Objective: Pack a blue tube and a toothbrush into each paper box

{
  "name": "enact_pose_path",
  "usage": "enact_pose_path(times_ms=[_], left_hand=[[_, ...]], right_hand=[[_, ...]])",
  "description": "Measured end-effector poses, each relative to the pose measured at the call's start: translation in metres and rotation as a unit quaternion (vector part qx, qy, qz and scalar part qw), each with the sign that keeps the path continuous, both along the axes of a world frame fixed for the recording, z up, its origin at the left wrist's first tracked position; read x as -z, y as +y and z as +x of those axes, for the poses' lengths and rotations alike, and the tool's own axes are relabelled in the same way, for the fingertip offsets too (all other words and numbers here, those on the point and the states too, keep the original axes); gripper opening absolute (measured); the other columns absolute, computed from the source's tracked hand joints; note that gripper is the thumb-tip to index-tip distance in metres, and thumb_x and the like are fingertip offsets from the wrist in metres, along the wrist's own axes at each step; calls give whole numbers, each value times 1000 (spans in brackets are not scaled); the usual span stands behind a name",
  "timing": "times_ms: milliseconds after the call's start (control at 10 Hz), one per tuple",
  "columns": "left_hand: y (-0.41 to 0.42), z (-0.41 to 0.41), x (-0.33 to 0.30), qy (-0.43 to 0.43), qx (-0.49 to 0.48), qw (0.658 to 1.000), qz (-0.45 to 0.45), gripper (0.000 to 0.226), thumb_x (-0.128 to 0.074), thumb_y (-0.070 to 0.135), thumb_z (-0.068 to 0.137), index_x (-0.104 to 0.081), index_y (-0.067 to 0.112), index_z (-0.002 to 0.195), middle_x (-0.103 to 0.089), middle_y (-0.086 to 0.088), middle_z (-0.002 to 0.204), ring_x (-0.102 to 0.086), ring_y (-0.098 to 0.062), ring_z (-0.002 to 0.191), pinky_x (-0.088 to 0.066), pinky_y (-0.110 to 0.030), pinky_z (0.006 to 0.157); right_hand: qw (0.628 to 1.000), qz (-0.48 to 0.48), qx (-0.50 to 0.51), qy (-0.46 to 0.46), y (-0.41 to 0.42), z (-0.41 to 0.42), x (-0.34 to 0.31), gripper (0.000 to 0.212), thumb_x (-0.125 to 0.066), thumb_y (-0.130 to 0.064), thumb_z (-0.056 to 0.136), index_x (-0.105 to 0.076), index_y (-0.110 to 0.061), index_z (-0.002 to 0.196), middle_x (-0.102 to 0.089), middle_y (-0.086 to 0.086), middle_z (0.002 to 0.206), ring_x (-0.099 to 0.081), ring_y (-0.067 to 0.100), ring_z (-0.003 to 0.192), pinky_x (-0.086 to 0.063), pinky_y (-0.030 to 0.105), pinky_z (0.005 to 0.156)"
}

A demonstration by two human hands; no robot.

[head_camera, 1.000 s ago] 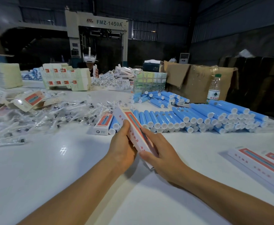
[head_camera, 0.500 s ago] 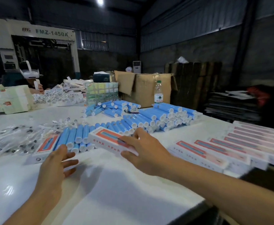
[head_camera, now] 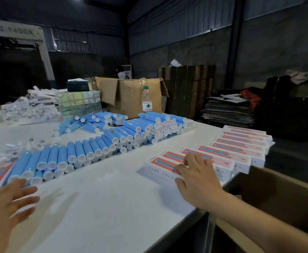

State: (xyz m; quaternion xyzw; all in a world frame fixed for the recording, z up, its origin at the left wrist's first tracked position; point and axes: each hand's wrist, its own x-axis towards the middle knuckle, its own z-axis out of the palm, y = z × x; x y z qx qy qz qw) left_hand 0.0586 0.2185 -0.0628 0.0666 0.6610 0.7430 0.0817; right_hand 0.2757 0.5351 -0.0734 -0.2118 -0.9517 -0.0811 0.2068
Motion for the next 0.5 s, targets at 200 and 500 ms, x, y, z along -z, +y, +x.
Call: enact_pose_path(times_ms=[200, 500], left_hand=[[0, -11, 5, -10, -54, 990, -129, 15, -52, 18, 96, -60, 9, 105, -60, -10, 82, -59, -21, 56, -45, -28, 54], [2, 26, 11, 326, 97, 815, -469, 13, -55, 31, 93, -56, 45, 91, -55, 19, 95, -48, 3, 93, -36, -11, 79]], right_hand=[[998, -17, 51, 10, 30, -10, -1, 37, -32, -47, 97, -39, -29, 129, -33, -3, 128, -28, 17, 117, -26, 35, 101], [997, 12, 70, 20, 48, -14, 1, 37, -38, -52, 94, -51, -33, 122, -49, -6, 118, -47, 15, 108, -39, 32, 91]])
